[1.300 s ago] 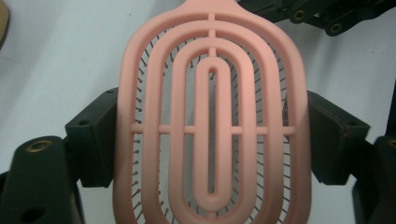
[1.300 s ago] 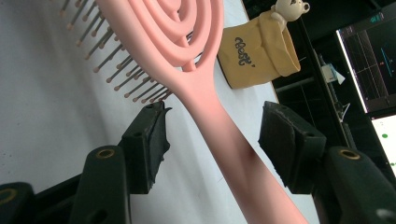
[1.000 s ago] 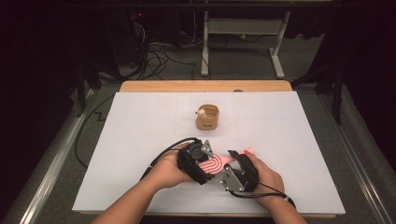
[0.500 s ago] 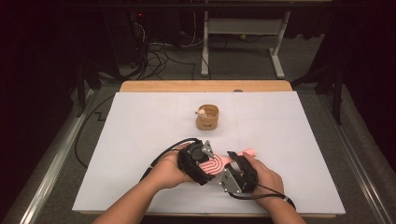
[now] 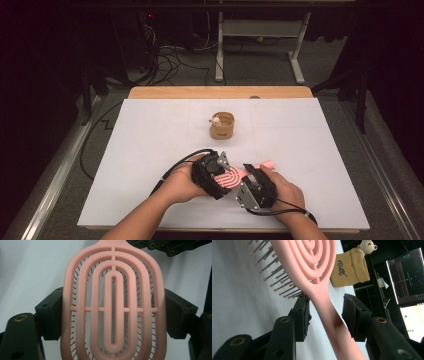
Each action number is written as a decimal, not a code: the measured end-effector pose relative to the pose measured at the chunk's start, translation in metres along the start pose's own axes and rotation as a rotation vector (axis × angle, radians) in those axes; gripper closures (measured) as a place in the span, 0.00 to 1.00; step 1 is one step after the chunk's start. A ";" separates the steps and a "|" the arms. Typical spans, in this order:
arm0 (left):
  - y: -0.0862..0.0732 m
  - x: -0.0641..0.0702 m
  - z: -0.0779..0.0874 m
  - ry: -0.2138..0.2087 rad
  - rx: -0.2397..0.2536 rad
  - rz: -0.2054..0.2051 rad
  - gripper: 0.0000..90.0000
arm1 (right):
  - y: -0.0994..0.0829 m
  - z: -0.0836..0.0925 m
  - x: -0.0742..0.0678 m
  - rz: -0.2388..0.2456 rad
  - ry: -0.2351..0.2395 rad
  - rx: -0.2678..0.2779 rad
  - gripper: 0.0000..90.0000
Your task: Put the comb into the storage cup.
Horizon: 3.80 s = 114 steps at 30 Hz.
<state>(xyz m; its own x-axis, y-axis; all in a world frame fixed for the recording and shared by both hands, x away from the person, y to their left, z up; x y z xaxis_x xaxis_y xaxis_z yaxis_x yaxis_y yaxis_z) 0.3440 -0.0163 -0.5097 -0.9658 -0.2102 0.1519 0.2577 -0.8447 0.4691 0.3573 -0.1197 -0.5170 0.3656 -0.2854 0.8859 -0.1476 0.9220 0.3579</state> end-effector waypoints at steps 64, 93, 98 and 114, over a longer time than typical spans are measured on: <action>0.011 -0.002 0.003 0.003 0.032 0.016 0.22 | 0.003 0.005 -0.001 0.151 -0.080 0.003 0.85; 0.018 -0.003 0.014 0.012 0.096 0.015 0.20 | 0.005 0.008 0.001 0.182 -0.103 -0.005 0.91; 0.018 -0.006 0.014 0.032 0.103 0.015 0.18 | 0.004 0.008 0.001 0.185 -0.106 -0.009 0.91; 0.014 -0.006 0.020 0.010 0.137 0.025 0.03 | 0.000 0.008 0.003 0.176 -0.100 -0.028 0.91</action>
<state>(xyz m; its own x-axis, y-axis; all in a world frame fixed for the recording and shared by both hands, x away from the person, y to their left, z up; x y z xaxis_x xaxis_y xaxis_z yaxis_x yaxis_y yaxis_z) 0.3540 -0.0175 -0.4869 -0.9590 -0.2361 0.1567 0.2829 -0.7640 0.5799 0.3508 -0.1229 -0.5123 0.2435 -0.1424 0.9594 -0.1750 0.9665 0.1879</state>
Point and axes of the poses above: each handheld gripper's, and its own axes: z roughly backward along the jaws, y roughly out of its top, x roughly to its right, the point moved 10 cm from there along -z, roughly forward along the jaws, and after that the axes turned 9 degrees about -y, right-handed, at the moved point
